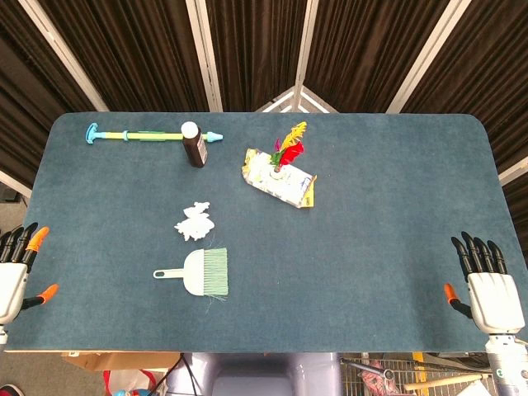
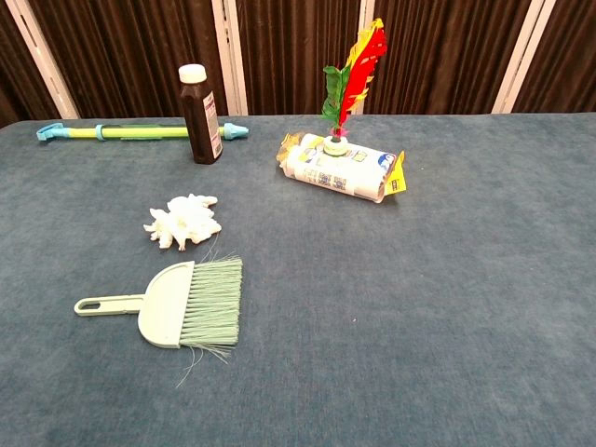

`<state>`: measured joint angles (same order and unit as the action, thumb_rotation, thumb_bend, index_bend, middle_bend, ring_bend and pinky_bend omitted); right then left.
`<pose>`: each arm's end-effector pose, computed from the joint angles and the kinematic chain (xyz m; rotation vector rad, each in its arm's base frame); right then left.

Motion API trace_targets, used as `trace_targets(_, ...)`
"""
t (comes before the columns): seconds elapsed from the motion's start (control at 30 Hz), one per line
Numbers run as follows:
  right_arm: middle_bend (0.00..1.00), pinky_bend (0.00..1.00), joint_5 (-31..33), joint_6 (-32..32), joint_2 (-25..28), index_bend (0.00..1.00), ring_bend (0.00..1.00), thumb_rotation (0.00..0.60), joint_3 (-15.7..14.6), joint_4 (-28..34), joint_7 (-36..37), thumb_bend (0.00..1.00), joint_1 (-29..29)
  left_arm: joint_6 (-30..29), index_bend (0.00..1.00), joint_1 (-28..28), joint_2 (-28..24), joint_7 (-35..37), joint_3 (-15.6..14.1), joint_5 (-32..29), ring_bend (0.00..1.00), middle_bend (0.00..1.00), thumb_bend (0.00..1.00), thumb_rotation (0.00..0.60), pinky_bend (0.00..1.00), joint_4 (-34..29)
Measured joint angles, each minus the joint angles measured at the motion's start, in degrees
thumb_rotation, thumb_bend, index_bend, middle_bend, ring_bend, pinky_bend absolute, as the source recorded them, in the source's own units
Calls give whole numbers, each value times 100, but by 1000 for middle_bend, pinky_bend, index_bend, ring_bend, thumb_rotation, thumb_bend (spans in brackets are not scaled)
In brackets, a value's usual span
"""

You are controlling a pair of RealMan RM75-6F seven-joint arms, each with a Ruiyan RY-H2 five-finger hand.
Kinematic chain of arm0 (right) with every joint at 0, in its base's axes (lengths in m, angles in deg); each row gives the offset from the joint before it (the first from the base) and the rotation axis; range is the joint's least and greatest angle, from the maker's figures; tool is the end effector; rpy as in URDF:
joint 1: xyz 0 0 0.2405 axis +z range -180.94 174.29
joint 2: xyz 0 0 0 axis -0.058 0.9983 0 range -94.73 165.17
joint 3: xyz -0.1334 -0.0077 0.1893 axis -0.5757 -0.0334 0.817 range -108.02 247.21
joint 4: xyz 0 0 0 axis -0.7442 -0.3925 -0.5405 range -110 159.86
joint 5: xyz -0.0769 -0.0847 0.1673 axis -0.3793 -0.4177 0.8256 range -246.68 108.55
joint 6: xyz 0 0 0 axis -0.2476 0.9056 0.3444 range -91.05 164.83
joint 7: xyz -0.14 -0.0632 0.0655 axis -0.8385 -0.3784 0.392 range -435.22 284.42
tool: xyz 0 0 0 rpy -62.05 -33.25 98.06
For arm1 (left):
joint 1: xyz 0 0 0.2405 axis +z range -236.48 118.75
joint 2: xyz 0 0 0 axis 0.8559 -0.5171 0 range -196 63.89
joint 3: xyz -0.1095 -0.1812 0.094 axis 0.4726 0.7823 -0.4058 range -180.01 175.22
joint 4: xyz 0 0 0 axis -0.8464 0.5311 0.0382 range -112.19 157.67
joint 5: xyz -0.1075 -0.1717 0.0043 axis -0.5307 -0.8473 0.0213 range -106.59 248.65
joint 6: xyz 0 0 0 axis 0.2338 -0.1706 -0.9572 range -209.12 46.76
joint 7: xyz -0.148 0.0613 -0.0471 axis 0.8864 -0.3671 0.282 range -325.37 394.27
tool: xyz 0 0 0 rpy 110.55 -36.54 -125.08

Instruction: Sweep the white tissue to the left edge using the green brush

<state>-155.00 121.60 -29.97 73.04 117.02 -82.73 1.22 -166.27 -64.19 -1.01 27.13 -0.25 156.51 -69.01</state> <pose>-0.2860 -0.2020 0.1506 1.4160 -0.8181 0.8205 -0.2874 0.2014 0.1498 -1.4276 -0.8171 -0.8094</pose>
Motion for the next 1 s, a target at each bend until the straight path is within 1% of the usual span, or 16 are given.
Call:
trace_targets(0.57,0,0,8,-37,-10,0,0,600,-8,16,-17,376,12,44,0,-4,-18,19,16,-64,0,0,26,600,18,-5)
trace_targets(0.63,0,0,21,-30,-3,0,0,600,-6,33,13,376,2,103,0,-21,-20,16,19,-99,1,0,26,600,58,-31)
trace_targets(0.7,0,0,26,-23,6,0,0,600,-9,43,51,376,-9,184,0,-50,-27,-28,21,-141,36,19,28,600,140,-97)
trace_targets(0.77,0,0,21,-32,10,0,0,600,-17,40,78,376,-10,248,14,-89,-36,-111,32,-168,200,171,60,600,310,-194)
trace_targets(0.83,0,0,18,-59,18,0,0,600,-24,35,105,376,-2,288,76,-145,-34,-272,61,-178,516,515,138,600,586,-293)
trace_targets(0.87,0,0,16,-66,20,0,0,600,-26,33,116,376,1,300,112,-174,-24,-362,80,-177,627,640,171,600,677,-336)
trace_targets(0.9,0,0,14,-79,23,0,0,600,-26,37,126,376,7,321,170,-227,3,-500,116,-177,741,766,207,600,766,-402)
trace_targets(0.93,0,0,15,-86,27,0,0,600,-26,44,135,376,11,348,254,-277,34,-613,147,-184,840,878,246,600,841,-460)
trace_targets(0.97,0,0,16,-91,31,0,0,600,-25,54,148,376,14,391,338,-333,72,-729,180,-203,901,945,280,600,894,-529)
trace_targets(1.0,0,0,18,-97,37,0,0,600,-22,71,166,376,18,458,386,-390,107,-841,209,-243,932,972,295,600,925,-610)
